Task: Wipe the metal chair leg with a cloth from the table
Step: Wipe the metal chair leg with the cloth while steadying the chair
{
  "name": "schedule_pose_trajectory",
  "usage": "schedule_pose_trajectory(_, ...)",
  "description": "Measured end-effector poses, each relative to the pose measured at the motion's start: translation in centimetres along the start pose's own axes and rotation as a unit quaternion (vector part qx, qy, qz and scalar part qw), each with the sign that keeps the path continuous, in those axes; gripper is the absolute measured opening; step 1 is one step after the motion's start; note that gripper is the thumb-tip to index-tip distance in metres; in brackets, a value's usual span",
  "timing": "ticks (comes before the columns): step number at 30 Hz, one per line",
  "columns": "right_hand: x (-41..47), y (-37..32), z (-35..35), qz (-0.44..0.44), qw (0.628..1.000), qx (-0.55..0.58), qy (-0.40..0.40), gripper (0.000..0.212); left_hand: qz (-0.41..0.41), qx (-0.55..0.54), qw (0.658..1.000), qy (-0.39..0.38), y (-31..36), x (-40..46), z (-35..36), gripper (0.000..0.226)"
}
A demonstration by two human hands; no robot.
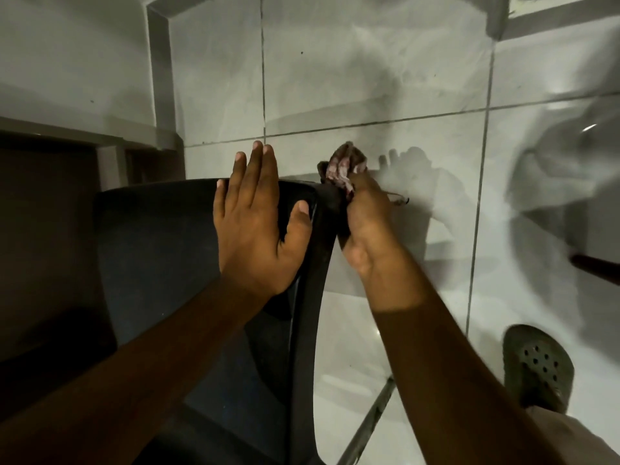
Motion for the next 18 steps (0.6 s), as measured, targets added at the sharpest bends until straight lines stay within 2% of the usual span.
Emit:
schedule_pose_trajectory(6,4.4,0.0,-4.6,-0.027,0.999,-0.003,0.021,0.032,0.016,-0.015,0.999,0.027,-0.2,-0.1,0.0,0.073)
schedule_pose_trajectory(9,8.3,0.3,-9.2,-0.027,0.998,0.016,0.058,0.033,0.028,-0.021,0.999,0.038,0.0,-0.2,-0.2,0.070)
schedule_pose_trajectory(14,13.3,-0.1,-15.4,-0.027,0.995,-0.053,0.079,0.023,0.040,-0.040,0.997,0.045,-0.1,-0.1,0.0,0.069)
schedule_pose_trajectory(18,14.1,-0.1,-16.4,-0.009,0.993,-0.082,0.088,0.024,0.036,-0.026,0.998,0.050,-0.2,-0.2,-0.3,0.070)
Point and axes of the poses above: each hand's wrist, its own x-axis towards the middle knuckle, its own z-axis out of the palm, y = z × x, the point moved 10 cm from there along x, towards the middle knuckle, and after that the axes turned 14 degrees about -y, right-handed, at the moved point
